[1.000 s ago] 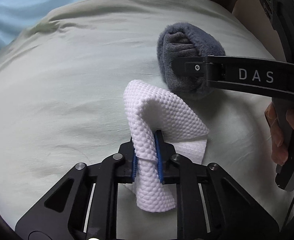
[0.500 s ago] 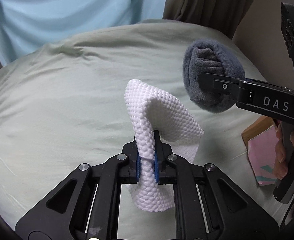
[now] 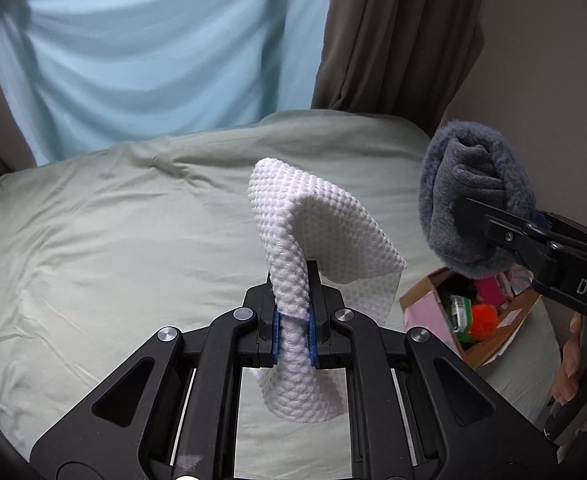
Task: Organize soft objects
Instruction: 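Carry the white cloth and grey hat into the cardboard box and release both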
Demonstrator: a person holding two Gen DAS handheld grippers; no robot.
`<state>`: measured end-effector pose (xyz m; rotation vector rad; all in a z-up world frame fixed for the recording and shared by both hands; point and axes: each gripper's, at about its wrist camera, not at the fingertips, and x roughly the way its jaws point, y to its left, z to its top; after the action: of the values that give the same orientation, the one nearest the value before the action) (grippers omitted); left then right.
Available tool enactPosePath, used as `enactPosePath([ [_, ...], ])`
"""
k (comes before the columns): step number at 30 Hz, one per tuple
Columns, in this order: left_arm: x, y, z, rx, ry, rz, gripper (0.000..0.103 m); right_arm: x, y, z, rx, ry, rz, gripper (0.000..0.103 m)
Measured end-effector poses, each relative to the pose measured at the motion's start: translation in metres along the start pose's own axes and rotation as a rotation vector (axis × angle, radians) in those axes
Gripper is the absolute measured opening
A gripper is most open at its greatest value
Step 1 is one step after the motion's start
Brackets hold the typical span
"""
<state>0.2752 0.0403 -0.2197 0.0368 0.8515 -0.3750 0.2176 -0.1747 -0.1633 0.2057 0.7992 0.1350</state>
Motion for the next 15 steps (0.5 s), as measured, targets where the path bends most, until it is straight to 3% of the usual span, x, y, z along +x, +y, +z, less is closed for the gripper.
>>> enactPosePath([
  [6, -0.037, -0.056, 0.015, 0.031, -0.024, -0.034, 0.008, -0.069, -0.022, 0.003, 0.003, -0.024, -0.057, 0.053],
  [15, -0.044, -0.157, 0.011, 0.012, 0.001, -0.055, 0.008, -0.132, -0.099, -0.002, 0.020, -0.026, -0.121, 0.053],
])
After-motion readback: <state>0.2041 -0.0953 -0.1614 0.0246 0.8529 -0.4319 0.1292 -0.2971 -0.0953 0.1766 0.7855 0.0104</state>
